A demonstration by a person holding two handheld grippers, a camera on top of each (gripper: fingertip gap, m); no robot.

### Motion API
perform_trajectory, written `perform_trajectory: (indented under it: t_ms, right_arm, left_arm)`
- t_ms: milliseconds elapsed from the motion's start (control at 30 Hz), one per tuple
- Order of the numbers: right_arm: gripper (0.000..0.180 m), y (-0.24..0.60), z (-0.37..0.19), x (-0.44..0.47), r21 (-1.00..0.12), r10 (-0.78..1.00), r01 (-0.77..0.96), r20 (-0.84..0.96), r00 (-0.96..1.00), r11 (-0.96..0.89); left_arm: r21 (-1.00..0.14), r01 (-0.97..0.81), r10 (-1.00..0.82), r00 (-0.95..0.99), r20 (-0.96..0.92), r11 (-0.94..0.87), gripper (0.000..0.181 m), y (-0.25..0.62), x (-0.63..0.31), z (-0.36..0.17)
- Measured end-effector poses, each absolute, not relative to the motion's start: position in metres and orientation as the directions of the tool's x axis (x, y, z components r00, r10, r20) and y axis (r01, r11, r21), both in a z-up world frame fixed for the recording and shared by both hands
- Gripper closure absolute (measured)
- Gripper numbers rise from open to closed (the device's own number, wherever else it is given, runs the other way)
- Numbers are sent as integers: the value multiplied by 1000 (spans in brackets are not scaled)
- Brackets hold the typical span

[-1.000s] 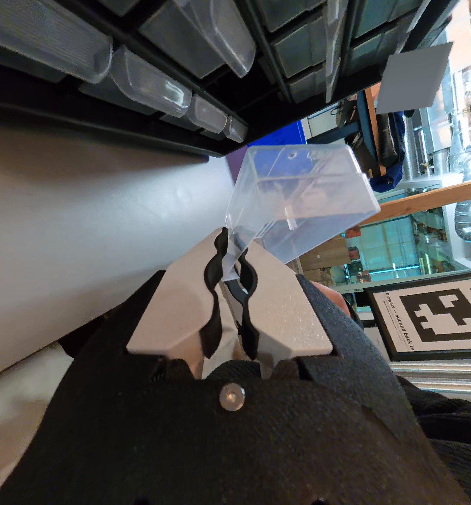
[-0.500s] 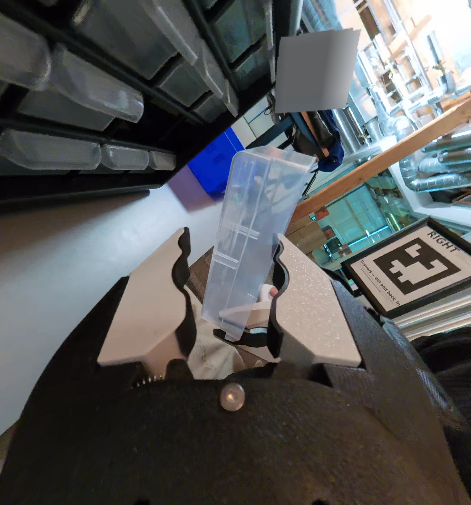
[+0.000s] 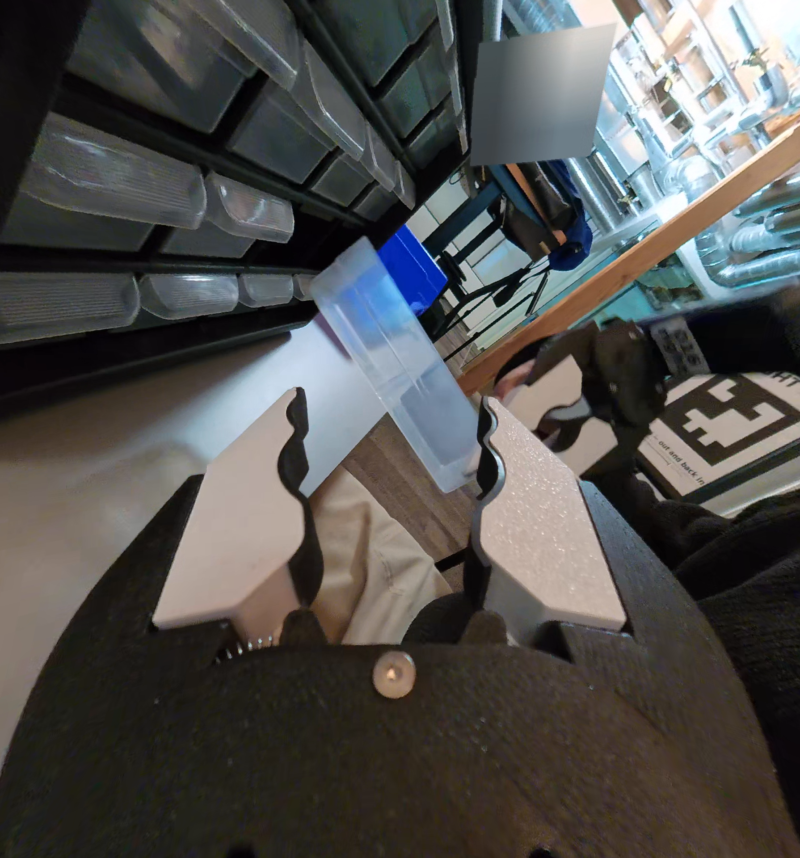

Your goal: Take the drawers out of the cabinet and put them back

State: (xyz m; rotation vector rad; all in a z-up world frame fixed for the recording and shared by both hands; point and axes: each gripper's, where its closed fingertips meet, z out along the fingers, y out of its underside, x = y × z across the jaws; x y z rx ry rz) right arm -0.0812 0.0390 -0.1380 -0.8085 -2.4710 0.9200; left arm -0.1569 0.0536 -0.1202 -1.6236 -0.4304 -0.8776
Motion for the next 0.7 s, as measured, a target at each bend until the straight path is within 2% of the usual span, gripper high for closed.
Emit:
perform_trajectory:
  t_ms: [67,133,267,367,500,700]
  right_arm:
    - [168,40,-127,-82,-708,621,429,16,-784,560]
    - [168,45,-123,-82,-675,601,480,-67,-797,561]
    - [168,55,-123,-83,-551,557,517,-109,-823,656]
    - [168,53,-118,-85,-504,516,518,-158,-842,691]
    - [167,58,-114,-94,-463,503,527,-188,-844,712]
    - [167,61,-107,-94,-482,498,536,-216,-840,694]
  left_arm:
    - [-657,711,-190,629,754,-250,110,54,-154,-120]
    - [-637,725,-194,607,770,-260,110,54,-152,-123]
    - [-601,755,-193,570,799,-263,111,53,-155,-125]
    - [-594,764,-190,563,804,-251,112,52,-159,-124]
    - [-596,760,-196,563,803,-261,112,52,-155,-123]
    - [-605,751,-192,574,796,-263,111,52,-153,-124]
